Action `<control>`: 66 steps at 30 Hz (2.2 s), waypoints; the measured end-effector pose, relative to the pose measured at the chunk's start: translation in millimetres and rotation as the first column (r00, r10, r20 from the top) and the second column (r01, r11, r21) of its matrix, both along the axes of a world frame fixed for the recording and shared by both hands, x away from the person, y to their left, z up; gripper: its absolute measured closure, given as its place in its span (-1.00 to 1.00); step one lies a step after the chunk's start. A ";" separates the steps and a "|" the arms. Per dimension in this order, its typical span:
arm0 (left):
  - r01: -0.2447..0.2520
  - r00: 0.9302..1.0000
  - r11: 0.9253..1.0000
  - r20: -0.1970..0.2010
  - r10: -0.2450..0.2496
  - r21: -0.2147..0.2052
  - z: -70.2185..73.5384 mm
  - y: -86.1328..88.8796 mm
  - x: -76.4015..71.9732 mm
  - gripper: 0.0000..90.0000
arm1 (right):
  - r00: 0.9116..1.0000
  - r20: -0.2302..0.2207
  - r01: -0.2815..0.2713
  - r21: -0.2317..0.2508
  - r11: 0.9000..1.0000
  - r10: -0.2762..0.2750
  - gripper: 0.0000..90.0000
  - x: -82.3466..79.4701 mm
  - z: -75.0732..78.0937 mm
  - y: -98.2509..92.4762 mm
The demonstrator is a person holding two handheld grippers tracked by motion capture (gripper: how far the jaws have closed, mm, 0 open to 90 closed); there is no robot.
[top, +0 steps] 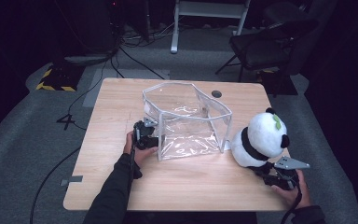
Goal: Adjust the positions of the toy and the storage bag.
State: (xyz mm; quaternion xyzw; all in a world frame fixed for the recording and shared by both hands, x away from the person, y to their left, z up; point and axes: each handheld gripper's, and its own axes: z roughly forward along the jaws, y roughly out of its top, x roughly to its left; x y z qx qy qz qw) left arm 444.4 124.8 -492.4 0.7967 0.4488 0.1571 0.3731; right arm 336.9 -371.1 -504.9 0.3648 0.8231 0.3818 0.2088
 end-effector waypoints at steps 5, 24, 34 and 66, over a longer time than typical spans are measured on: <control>0.014 1.000 1.000 0.005 -0.014 -0.001 1.0 2.0 -6.2 -0.13 | 1.000 -0.001 0.000 0.000 1.000 0.000 0.08 0.0 0.0 0.0; 0.158 0.987 0.987 0.030 -0.157 -0.016 14.9 8.0 -53.9 -0.20 | 1.000 -0.001 0.001 -0.001 1.000 -0.001 0.08 0.0 -0.1 0.1; 0.189 0.982 0.981 0.033 -0.188 -0.039 20.1 14.7 -74.6 -0.23 | 1.000 -0.001 0.000 -0.003 1.000 0.000 0.08 -0.1 -0.1 0.2; 0.381 0.923 0.924 0.054 -0.382 0.017 10.6 -26.3 -84.9 0.81 | 1.000 -0.006 -0.005 0.000 1.000 0.005 0.08 0.7 -0.2 -0.4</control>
